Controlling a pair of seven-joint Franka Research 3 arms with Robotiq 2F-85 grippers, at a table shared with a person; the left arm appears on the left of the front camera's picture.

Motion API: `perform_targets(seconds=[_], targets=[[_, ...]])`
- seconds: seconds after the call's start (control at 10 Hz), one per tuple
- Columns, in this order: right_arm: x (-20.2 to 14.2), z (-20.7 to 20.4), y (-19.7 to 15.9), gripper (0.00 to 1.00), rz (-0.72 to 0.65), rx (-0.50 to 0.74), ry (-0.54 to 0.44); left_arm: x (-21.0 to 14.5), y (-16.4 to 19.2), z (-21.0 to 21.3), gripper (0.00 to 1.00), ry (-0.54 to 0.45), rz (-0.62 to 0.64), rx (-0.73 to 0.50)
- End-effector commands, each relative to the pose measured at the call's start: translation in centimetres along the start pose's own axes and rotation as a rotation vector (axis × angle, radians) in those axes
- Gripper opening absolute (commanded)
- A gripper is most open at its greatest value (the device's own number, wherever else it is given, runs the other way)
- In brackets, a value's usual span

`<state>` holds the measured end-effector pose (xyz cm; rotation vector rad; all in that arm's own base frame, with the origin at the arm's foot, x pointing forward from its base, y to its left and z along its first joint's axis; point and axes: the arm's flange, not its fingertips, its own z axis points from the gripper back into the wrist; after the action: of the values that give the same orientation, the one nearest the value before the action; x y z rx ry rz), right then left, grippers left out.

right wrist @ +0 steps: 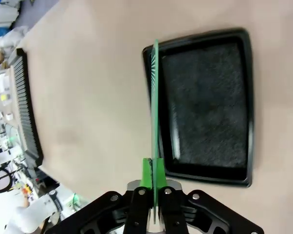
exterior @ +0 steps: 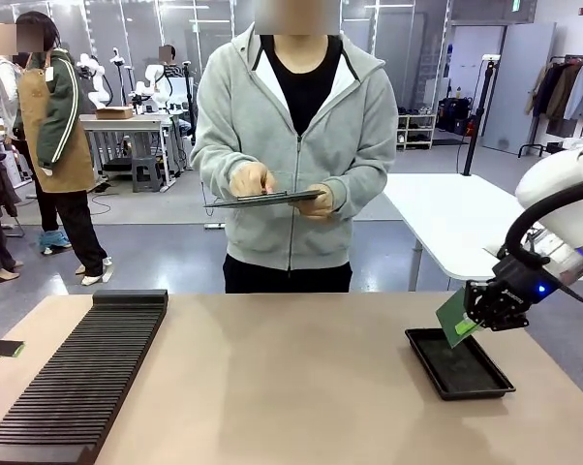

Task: Inspect the PCB.
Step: Place the Blank PCB in the ESD tray.

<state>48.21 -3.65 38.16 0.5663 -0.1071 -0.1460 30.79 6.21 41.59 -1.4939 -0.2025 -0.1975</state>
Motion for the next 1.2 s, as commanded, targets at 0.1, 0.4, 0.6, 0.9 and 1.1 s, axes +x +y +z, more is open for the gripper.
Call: perform_targets(seconds=[0.1, 0.4, 0.6, 0.9, 1.1], targets=[[0.3, -3.1, -0.8, 0.03, 0.039, -0.089, -0.009, 0.3, -0.2, -0.1, 1.0, 0.001, -0.008, -0.002], [-0.1, -5.6, -1.6, 0.03, 0.052, -0.151, 0.014, 0.3, -0.2, -0.1, 1.0, 0.001, -0.008, -0.002], [-0.4, -6.0, -1.4, 0.03, 0.056, -0.16, 0.022, 0.3, -0.2, -0.1, 1.0, 0.001, -0.008, -0.002], [-0.9, -5.4, -0.4, 0.03, 0.077, -0.136, 0.019, 0.3, -0.2, -0.1, 1.0, 0.001, -0.008, -0.002], [-1.2, -5.3, -0.1, 0.04, 0.089, -0.129, 0.026, 0.3, -0.2, -0.1, 1.0, 0.001, -0.008, -0.002]])
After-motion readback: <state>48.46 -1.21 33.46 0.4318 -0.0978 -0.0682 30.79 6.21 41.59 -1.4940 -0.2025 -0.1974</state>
